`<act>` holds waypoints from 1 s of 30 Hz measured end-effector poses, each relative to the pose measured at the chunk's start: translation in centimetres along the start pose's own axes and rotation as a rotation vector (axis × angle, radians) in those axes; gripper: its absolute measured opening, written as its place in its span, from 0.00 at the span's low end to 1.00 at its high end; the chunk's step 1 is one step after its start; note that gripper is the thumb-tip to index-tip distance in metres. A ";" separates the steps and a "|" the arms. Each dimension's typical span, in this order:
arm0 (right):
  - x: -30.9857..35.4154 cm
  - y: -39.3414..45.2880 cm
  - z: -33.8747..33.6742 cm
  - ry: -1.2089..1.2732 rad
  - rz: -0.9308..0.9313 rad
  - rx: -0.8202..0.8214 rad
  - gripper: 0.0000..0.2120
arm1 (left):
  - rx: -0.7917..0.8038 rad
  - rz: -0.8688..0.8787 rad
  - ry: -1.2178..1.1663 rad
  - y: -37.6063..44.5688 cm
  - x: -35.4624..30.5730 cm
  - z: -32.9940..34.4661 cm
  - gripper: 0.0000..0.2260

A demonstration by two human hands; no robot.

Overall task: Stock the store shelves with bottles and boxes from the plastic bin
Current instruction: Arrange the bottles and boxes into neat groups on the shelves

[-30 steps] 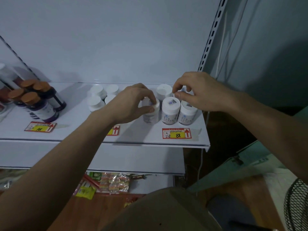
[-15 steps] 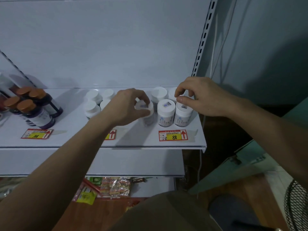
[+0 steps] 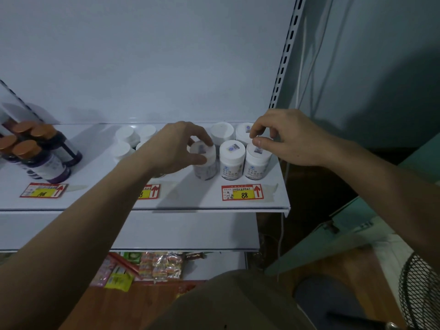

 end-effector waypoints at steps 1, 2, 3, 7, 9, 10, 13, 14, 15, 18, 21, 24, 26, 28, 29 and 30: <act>0.0 0.0 0.0 0.002 0.000 0.000 0.10 | 0.013 0.018 -0.017 -0.1 -0.1 -0.2 0.14; 0.0 -0.1 0.0 0.005 0.002 0.001 0.10 | -0.005 0.024 -0.036 -0.2 0.0 -0.4 0.14; 0.0 -0.1 0.0 0.007 0.005 0.000 0.10 | -0.046 0.017 -0.050 -0.2 0.0 -0.6 0.15; -0.1 -0.1 0.1 0.008 0.007 0.010 0.11 | -0.144 -0.024 0.045 0.2 0.1 0.1 0.19; -0.3 -0.2 0.1 0.013 0.016 0.015 0.12 | -0.111 -0.041 0.041 0.4 0.2 0.4 0.18; -0.3 -0.2 0.1 0.013 0.021 0.018 0.12 | -0.095 -0.043 0.030 0.6 0.3 0.4 0.18; -0.5 -0.4 0.2 0.012 0.030 0.040 0.15 | -0.054 -0.021 0.013 0.8 0.5 0.1 0.17; -0.5 -0.4 0.3 0.011 0.031 0.044 0.16 | -0.043 -0.017 0.007 0.8 0.6 0.2 0.17; -0.6 -0.4 0.3 0.010 0.034 0.045 0.16 | -0.039 -0.014 0.002 0.9 0.7 0.3 0.17; -0.7 -0.4 0.5 -0.011 0.048 0.053 0.20 | -0.052 -0.008 -0.021 0.9 0.9 0.6 0.16; -0.7 -0.3 1.0 -0.045 0.065 0.092 0.22 | -0.051 -0.013 -0.038 0.9 0.9 0.6 0.16; -0.8 -0.5 1.3 -0.042 0.096 0.108 0.20 | -0.052 0.001 -0.042 0.8 0.8 0.8 0.16; -0.7 -0.6 1.3 -0.038 0.105 0.111 0.20 | -0.055 0.007 -0.038 0.6 0.6 0.8 0.16; -0.6 -0.6 1.3 -0.035 0.105 0.118 0.20 | -0.057 0.007 -0.037 0.4 0.6 0.8 0.16; -0.6 -0.7 1.3 -0.032 0.107 0.122 0.20 | -0.057 0.009 -0.037 0.3 0.5 0.8 0.16; -0.6 -0.7 1.3 -0.028 0.110 0.125 0.20 | -0.061 0.013 -0.037 0.2 0.5 0.8 0.16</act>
Point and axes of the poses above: each hand's wrist, its own y-axis towards the middle knuckle, its own z-axis out of the palm, x = y × z, the point moved 5 cm from there along y, towards the middle knuckle, and after that the axes turned 1 degree about -x, right-handed, at the moved point
